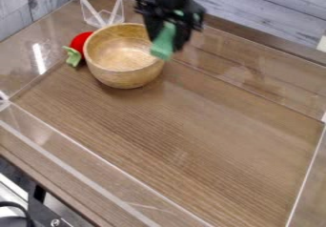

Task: Put the green block in the brown bowl

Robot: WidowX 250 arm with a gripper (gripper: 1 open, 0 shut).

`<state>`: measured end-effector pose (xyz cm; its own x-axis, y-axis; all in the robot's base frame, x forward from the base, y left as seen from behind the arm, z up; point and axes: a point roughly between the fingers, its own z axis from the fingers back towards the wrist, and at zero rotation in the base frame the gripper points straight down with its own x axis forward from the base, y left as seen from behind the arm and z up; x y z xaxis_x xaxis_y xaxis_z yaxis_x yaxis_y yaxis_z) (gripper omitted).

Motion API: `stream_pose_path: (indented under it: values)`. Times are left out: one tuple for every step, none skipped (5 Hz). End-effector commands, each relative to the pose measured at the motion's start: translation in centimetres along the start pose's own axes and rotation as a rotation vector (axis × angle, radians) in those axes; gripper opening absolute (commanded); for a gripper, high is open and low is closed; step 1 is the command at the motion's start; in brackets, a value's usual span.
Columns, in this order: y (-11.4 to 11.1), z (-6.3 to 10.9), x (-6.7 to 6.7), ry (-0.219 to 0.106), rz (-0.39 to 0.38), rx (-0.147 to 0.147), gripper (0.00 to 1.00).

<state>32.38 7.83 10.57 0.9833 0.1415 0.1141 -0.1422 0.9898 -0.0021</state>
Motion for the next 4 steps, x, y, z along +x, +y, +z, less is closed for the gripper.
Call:
stream_pose_path:
  values:
    - [3.4,2.4,0.5,-0.084,0.051,0.030,0.00]
    - [4.5,2.0,-0.3,-0.076,0.070,0.031,0.00]
    - [4.6,2.0,0.0,-0.059,0.064,0.027,0.00]
    - [4.6,2.1,0.4,-0.044,0.059,0.018,0.00]
